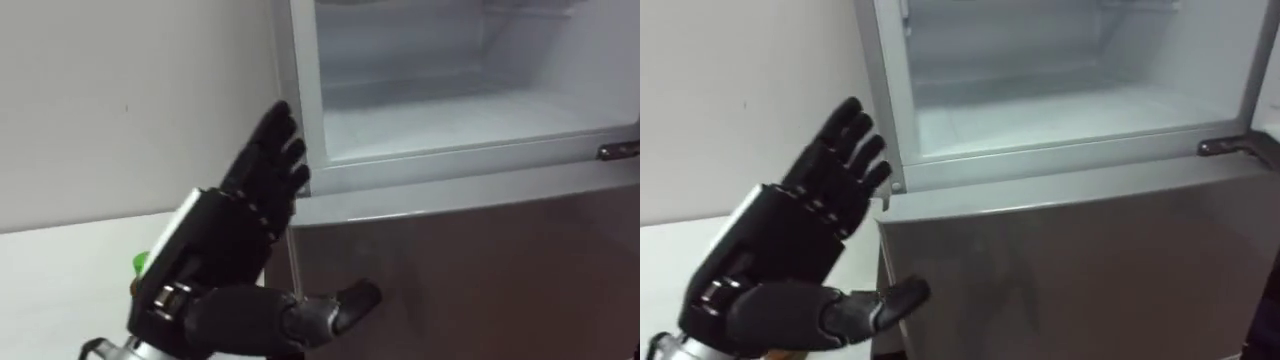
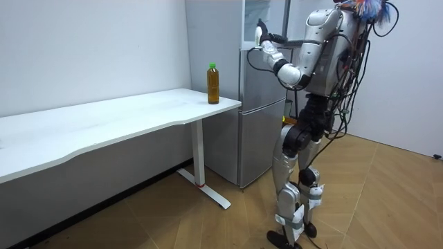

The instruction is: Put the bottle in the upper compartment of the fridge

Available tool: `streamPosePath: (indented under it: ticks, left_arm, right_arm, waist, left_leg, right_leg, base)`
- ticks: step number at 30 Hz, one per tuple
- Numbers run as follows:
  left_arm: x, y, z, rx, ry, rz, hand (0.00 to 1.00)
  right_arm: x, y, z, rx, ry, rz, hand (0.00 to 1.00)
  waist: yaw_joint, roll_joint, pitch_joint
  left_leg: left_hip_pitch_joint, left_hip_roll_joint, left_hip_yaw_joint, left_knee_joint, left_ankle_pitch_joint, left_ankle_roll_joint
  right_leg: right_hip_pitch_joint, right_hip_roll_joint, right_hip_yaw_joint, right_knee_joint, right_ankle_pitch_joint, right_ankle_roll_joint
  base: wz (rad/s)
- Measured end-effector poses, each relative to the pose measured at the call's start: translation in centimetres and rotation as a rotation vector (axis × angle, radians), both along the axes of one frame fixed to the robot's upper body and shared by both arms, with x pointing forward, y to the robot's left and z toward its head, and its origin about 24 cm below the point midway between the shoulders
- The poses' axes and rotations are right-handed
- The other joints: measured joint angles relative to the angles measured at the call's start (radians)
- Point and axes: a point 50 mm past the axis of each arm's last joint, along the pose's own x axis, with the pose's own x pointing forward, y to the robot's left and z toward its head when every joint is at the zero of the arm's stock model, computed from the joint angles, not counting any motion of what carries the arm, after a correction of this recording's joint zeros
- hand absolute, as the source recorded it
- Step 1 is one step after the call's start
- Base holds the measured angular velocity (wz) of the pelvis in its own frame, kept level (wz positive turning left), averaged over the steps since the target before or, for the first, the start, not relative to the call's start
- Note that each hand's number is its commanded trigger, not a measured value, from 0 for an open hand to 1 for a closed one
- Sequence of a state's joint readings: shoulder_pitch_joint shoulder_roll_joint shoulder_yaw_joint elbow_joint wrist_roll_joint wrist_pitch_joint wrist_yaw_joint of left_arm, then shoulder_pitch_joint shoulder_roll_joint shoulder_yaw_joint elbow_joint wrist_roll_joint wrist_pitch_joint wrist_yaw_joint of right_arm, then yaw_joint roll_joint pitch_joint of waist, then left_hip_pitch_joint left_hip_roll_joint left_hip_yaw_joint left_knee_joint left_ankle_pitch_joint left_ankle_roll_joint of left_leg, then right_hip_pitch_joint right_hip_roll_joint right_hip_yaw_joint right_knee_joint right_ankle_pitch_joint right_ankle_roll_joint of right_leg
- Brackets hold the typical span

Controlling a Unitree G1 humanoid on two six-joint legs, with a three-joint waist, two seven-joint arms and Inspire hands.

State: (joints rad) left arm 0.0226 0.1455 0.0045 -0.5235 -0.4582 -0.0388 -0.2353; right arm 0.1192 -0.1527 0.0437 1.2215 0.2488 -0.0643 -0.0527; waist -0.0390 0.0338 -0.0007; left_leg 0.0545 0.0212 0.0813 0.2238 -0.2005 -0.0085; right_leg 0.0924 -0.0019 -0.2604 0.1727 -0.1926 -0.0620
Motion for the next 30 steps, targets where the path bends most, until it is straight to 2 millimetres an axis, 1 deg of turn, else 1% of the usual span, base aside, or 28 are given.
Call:
streamPosePath:
  ticks: [2, 4, 5, 7, 8, 10, 11, 13, 14, 15, 16, 18, 20, 21, 23, 25, 29, 30]
  left_arm:
    - [-0.1, 1.1, -0.3, -0.005, 0.018, 0.078, 0.0]
    - [-0.4, 2.8, -0.6, -0.029, 0.044, 0.193, 0.0]
    - [-0.5, 3.2, -0.7, -0.038, 0.053, 0.221, 0.0]
    - [-0.8, 4.5, -1.1, -0.078, 0.079, 0.321, 0.0]
    - [-0.9, 4.7, -1.1, -0.085, 0.084, 0.343, 0.0]
    - [-1.5, 6.4, -1.4, -0.092, 0.103, 0.45, 0.0]
    - [-1.6, 6.9, -1.5, -0.097, 0.108, 0.483, 0.0]
    - [-2.5, 9.0, -2.2, -0.109, 0.142, 0.633, 0.0]
    - [-2.7, 9.5, -2.4, -0.112, 0.153, 0.666, 0.0]
    - [-2.8, 10.1, -2.8, -0.124, 0.174, 0.716, 0.0]
    - [-2.9, 10.7, -3.1, -0.137, 0.193, 0.758, 0.0]
    - [-3.2, 11.4, -3.5, -0.151, 0.211, 0.811, 0.0]
    - [-3.8, 12.1, -4.1, -0.17, 0.237, 0.866, 0.0]
    - [-4.3, 12.7, -4.7, -0.183, 0.267, 0.911, 0.0]
    - [-5.1, 13.7, -6.3, -0.191, 0.333, 0.984, 0.0]
    - [-6.1, 14.7, -8.5, -0.228, 0.443, 1.068, 0.0]
    - [-7.0, 15.6, -10.8, -0.283, 0.55, 1.146, 0.0]
    - [-7.2, 15.8, -11.7, -0.287, 0.595, 1.169, 0.0]
  right_arm:
    - [-0.1, 0.0, 0.0, -0.001, 0.003, 0.002, 0.0]
    - [-0.3, 0.2, 0.0, -0.002, 0.004, 0.002, 0.0]
    - [-0.4, 0.1, 0.0, -0.006, 0.005, -0.002, 0.0]
    - [-0.7, 0.1, 0.0, -0.008, 0.007, -0.009, 0.0]
    - [-0.8, 0.0, 0.0, -0.008, 0.008, -0.014, 0.0]
    - [-1.5, -0.2, 0.0, -0.011, 0.017, -0.042, 0.0]
    - [-1.8, -0.3, 0.0, -0.013, 0.021, -0.049, 0.0]
    - [-2.5, -0.5, 0.1, -0.019, 0.018, -0.075, 0.0]
    - [-2.8, -0.5, 0.1, -0.02, 0.019, -0.081, 0.0]
    - [-3.2, -0.6, 0.2, -0.023, 0.028, -0.09, 0.0]
    - [-3.5, -0.7, 0.2, -0.025, 0.031, -0.104, 0.0]
    - [-3.6, -0.9, 0.2, -0.028, 0.029, -0.114, 0.0]
    - [-3.7, -1.0, 0.3, -0.031, 0.019, -0.121, 0.0]
    - [-4.1, -1.0, 0.4, -0.034, 0.015, -0.127, 0.0]
    - [-3.9, -1.1, 0.5, -0.036, 0.001, -0.132, 0.0]
    - [-4.5, -1.2, 0.5, -0.042, 0.018, -0.151, 0.0]
    - [-4.2, -1.4, 0.7, -0.048, 0.001, -0.164, 0.0]
    - [-4.2, -1.4, 0.8, -0.048, -0.003, -0.164, 0.0]
  waist:
    - [0.017, -0.001, -0.0002]
    - [0.022, -0.005, 0.0003]
    - [0.022, -0.006, -0.0004]
    - [0.031, -0.009, -0.0045]
    - [0.041, -0.009, -0.005]
    - [0.074, -0.01, -0.0076]
    - [0.076, -0.01, -0.0076]
    - [0.087, -0.009, -0.0069]
    - [0.091, -0.008, -0.0063]
    - [0.098, -0.004, -0.0035]
    - [0.101, -0.004, -0.0034]
    - [0.103, 0.001, -0.0013]
    - [0.111, 0.006, -0.0011]
    - [0.118, 0.009, -0.0011]
    - [0.12, 0.015, -0.0011]
    - [0.12, 0.018, -0.0014]
    - [0.122, 0.017, -0.0013]
    - [0.121, 0.018, -0.0015]
  left_leg:
    - [0.003, -0.002, -0.005, 0.0, 0.0, 0.0]
    - [0.009, -0.01, -0.032, -0.001, 0.001, 0.001]
    - [0.01, -0.013, -0.038, -0.001, 0.001, 0.002]
    - [0.01, -0.023, -0.057, 0.0, 0.003, 0.005]
    - [0.01, -0.024, -0.059, 0.0, 0.003, 0.006]
    - [0.011, -0.026, -0.059, 0.0, 0.003, 0.006]
    - [0.011, -0.026, -0.059, 0.0, 0.003, 0.006]
    - [0.014, -0.029, -0.061, 0.0, 0.003, 0.006]
    - [0.014, -0.03, -0.061, 0.0, 0.003, 0.006]
    - [0.013, -0.032, -0.063, 0.001, 0.003, 0.006]
    - [0.009, -0.034, -0.063, 0.006, 0.003, 0.007]
    - [0.006, -0.034, -0.065, 0.014, -0.002, 0.014]
    - [0.01, -0.035, -0.064, 0.013, -0.004, 0.017]
    - [0.013, -0.036, -0.064, 0.013, -0.005, 0.019]
    - [0.019, -0.038, -0.064, 0.012, -0.006, 0.021]
    - [0.022, -0.041, -0.065, 0.012, -0.006, 0.021]
    - [0.022, -0.035, -0.067, 0.011, -0.008, 0.023]
    - [0.021, -0.035, -0.066, 0.011, -0.009, 0.023]
  right_leg:
    - [0.01, -0.002, -0.01, 0.0, -0.001, 0.001]
    - [0.029, -0.006, -0.031, -0.005, -0.006, 0.005]
    - [0.029, -0.009, -0.038, -0.004, -0.008, 0.006]
    - [0.031, -0.016, -0.045, 0.0, -0.021, 0.013]
    - [0.031, -0.016, -0.045, 0.0, -0.021, 0.013]
    - [0.031, -0.018, -0.043, 0.0, -0.022, 0.014]
    - [0.033, -0.018, -0.045, -0.001, -0.022, 0.015]
    - [0.04, -0.021, -0.048, -0.002, -0.024, 0.018]
    - [0.042, -0.021, -0.048, -0.002, -0.024, 0.018]
    - [0.045, -0.024, -0.052, -0.002, -0.026, 0.021]
    - [0.045, -0.027, -0.055, -0.001, -0.03, 0.025]
    - [0.044, -0.029, -0.064, 0.001, -0.033, 0.027]
    - [0.046, -0.032, -0.062, 0.009, -0.035, 0.03]
    - [0.047, -0.034, -0.056, 0.013, -0.037, 0.032]
    - [0.05, -0.035, -0.056, 0.013, -0.037, 0.033]
    - [0.05, -0.036, -0.057, 0.015, -0.038, 0.034]
    - [0.05, -0.035, -0.057, 0.017, -0.04, 0.034]
    - [0.053, -0.036, -0.057, 0.018, -0.04, 0.034]
  base:
    - [0.18]
    - [0.27]
    - [0.34]
    - [0.25]
    - [0.07]
    - [0.0]
    - [0.06]
    - [0.06]
    - [0.05]
    - [0.13]
    - [0.15]
    - [0.13]
    - [-0.01]
    - [-0.1]
    - [-0.04]
    - [0.02]
    - [0.01]
    - [0.0]
